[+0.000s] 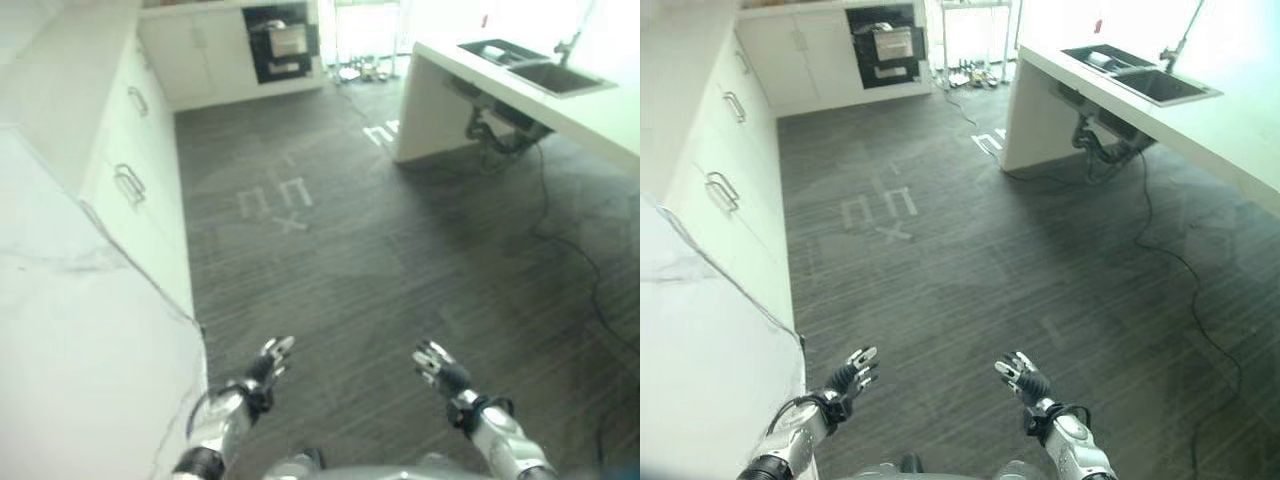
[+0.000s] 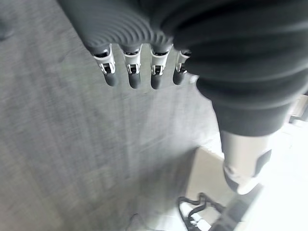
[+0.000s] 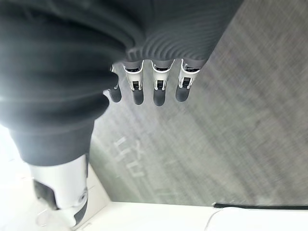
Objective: Place the dishes in the dishwasher.
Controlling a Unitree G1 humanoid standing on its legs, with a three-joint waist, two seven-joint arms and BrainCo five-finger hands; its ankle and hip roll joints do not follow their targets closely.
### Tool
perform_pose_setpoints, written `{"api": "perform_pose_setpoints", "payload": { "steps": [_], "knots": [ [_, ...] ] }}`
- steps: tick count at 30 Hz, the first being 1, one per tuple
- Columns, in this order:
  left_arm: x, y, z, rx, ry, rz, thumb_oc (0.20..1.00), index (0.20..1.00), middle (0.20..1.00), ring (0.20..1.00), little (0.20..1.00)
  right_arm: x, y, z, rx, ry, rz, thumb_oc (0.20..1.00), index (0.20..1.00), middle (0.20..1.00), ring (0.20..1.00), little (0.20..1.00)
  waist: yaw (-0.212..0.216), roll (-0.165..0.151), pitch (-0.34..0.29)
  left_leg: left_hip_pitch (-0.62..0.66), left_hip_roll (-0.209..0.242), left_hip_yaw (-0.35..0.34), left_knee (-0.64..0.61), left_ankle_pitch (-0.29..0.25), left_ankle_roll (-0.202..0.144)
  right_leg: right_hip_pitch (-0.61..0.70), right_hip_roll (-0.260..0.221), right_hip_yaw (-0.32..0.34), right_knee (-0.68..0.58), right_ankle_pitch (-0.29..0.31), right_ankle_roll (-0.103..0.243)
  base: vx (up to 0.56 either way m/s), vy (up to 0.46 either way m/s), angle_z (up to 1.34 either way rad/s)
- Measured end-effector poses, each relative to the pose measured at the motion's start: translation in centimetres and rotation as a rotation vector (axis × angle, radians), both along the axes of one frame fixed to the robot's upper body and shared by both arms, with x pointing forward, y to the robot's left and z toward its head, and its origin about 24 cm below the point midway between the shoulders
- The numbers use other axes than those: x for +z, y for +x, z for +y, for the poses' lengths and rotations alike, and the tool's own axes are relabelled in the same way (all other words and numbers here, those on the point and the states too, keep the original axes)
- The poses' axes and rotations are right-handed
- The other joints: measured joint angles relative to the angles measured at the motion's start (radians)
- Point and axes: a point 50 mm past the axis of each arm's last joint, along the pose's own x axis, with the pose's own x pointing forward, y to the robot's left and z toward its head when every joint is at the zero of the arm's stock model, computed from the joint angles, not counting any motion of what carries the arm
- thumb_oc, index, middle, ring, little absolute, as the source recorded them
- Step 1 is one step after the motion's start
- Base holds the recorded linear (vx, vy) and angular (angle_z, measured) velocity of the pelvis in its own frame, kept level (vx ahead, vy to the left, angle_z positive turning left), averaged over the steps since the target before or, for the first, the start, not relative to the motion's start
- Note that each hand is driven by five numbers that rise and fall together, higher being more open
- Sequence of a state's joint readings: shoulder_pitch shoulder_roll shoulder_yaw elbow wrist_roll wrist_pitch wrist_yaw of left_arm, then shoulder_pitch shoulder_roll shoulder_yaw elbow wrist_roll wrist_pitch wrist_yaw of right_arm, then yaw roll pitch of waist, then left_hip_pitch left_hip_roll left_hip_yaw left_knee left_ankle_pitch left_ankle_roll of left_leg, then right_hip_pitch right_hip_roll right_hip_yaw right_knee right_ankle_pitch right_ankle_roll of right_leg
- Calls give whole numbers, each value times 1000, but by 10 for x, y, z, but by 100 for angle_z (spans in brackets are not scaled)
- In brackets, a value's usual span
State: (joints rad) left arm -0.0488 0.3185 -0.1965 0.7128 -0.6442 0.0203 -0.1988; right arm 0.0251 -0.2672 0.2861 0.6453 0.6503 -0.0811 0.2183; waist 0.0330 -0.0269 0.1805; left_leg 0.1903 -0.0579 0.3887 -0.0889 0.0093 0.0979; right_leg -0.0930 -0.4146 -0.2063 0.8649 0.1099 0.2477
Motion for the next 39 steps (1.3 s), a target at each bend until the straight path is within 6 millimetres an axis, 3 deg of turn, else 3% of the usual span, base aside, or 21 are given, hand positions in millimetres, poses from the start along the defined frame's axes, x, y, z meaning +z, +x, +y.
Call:
{"api": "perform_pose_setpoints", "payload": {
  "steps": [1,3,5,7,8,10,13,14,15,16,17,18,20,21,24,26,29,31,32,36,39],
  "knots": [
    [2,0,0,-28,20,-1,1000,1000,1000,1000,1000,0,1,2,2,5,-3,1000,1000,1000,1000,1000,0,29,-2,3,-6,6,0,-11,17,-65,-40,-15,113,94,22,193,100,-7],
    [5,-1,6,-25,42,-12,1000,1000,1000,1000,1000,6,6,8,45,10,-32,1000,1000,1000,1000,1000,-1,80,10,2,5,8,3,-58,49,-235,44,-33,158,-51,13,253,32,-46],
    [12,8,6,-38,47,-37,1000,1000,1000,1000,1000,5,1,3,29,3,-29,1000,1000,1000,1000,1000,-79,82,29,16,3,-32,3,-61,40,-305,138,-124,-24,-162,-47,269,-83,49],
    [22,16,-5,-62,12,-96,1000,1000,1000,1000,1000,0,-11,-10,23,-29,14,1000,1000,1000,1000,1000,-90,60,29,59,-14,-19,9,-108,-30,-296,176,-240,-305,-142,-115,385,-123,85],
    [21,14,-7,-66,4,-91,1000,1000,1000,1000,1000,2,-10,-14,24,-43,8,1000,1000,1000,1000,1000,-95,42,26,66,-27,-23,30,-150,-82,-303,183,-253,-451,-112,-98,577,-165,62],
    [8,-2,-6,-64,-2,-16,1000,1000,1000,1000,1000,7,-4,-24,-8,-52,-18,1000,1000,1000,1000,1000,-94,23,29,115,-79,-22,46,-166,-91,-310,163,-266,-593,-54,-121,543,-169,42],
    [-9,-35,-9,-44,-30,67,1000,1000,1000,1000,1000,8,-2,-24,-10,-51,-23,1000,1000,1000,1000,1000,-54,81,29,200,-74,-31,121,-170,-97,-181,235,-376,-496,-114,-292,448,-150,2],
    [-10,-36,-9,-43,-31,70,1000,1000,1000,1000,1000,8,-2,-24,-10,-51,-23,1000,1000,1000,1000,1000,-52,82,28,201,-75,-32,126,-170,-97,-175,240,-376,-495,-118,-299,292,-90,-7],
    [-14,-45,-9,-37,-35,95,1000,1000,1000,1000,1000,7,-2,-24,-8,-52,-22,1000,1000,1000,1000,1000,-48,58,8,214,-108,-55,200,-168,-101,-78,291,-367,-529,-171,-384,379,-123,-8],
    [-21,-48,-19,-21,-66,118,1000,1000,1000,1000,1000,8,1,-35,-16,-86,-23,1000,1000,1000,1000,1000,-43,85,-2,198,-104,-47,275,-174,-125,-28,326,-313,-595,-152,-446,360,-136,-27],
    [-21,-49,-22,-28,-77,113,1000,1000,1000,1000,1000,10,5,-36,-15,-93,-34,1000,1000,1000,1000,1000,-42,91,-8,155,-94,-48,357,-176,-136,-14,332,-280,-631,-146,-430,516,-257,-57],
    [-17,-42,-19,-20,-69,78,1000,1000,1000,1000,1000,14,12,-32,4,-86,-63,1000,1000,1000,1000,1000,-48,97,-12,106,-7,-58,409,-177,-154,39,363,-241,-672,-164,-421,574,-340,-112],
    [-18,-35,-14,25,-65,71,1000,1000,1000,1000,1000,18,19,-26,34,-64,-93,1000,1000,1000,1000,1000,-68,62,-27,-5,17,-64,722,-35,-286,26,379,-275,-524,-297,-446,470,-317,-131],
    [-19,-33,-13,22,-57,74,1000,1000,1000,1000,1000,13,12,-27,40,-59,-70,1000,1000,1000,1000,1000,-82,39,-49,-127,70,-52,944,95,-299,62,390,-268,-590,-318,-441,259,-198,-100],
    [-12,-21,-15,-10,-53,32,1000,1000,1000,1000,1000,5,5,-31,33,-57,-26,1000,1000,1000,1000,1000,-60,-26,-51,-477,207,-107,1362,98,-286,162,407,-182,-663,-322,-433,315,-65,-77],
    [-15,-27,-15,-15,-57,50,1000,1000,1000,1000,1000,6,7,-27,47,-51,-30,1000,1000,1000,1000,1000,-41,-50,-42,-640,228,-149,1235,51,-210,254,389,-146,-731,-295,-387,433,164,-75],
    [-19,-36,-16,-20,-54,78,1000,1000,1000,1000,1000,8,16,-9,128,-44,-42,1000,1000,1000,1000,1000,-9,-11,-23,-532,226,-110,504,34,-171,384,386,-44,-823,-293,-296,446,335,-116],
    [-14,-31,-17,-25,-56,53,1000,1000,1000,1000,1000,4,10,-8,158,-62,-4,1000,1000,1000,1000,1000,-19,33,-23,-454,149,-252,123,48,-183,435,385,-12,-832,-322,-246,473,297,-62],
    [-12,-30,-15,-18,-56,42,1000,1000,1000,1000,1000,3,9,-7,160,-62,4,1000,1000,1000,1000,1000,0,41,-23,-441,135,-327,35,48,-183,443,381,26,-842,-331,-232,347,215,-98],
    [-18,-40,-14,-4,-65,76,1000,1000,1000,1000,1000,-6,-5,-5,140,-57,41,1000,1000,1000,1000,1000,26,-7,-7,-259,70,-225,39,152,-46,470,247,30,-618,-378,-147,487,315,-91],
    [-4,-16,0,-33,-9,15,1000,1000,1000,1000,1000,-5,-2,5,129,-20,24,1000,1000,1000,1000,1000,9,-10,-13,-184,25,-234,3,142,-10,352,266,-18,-511,-352,-118,351,249,-12]
  ]
}}
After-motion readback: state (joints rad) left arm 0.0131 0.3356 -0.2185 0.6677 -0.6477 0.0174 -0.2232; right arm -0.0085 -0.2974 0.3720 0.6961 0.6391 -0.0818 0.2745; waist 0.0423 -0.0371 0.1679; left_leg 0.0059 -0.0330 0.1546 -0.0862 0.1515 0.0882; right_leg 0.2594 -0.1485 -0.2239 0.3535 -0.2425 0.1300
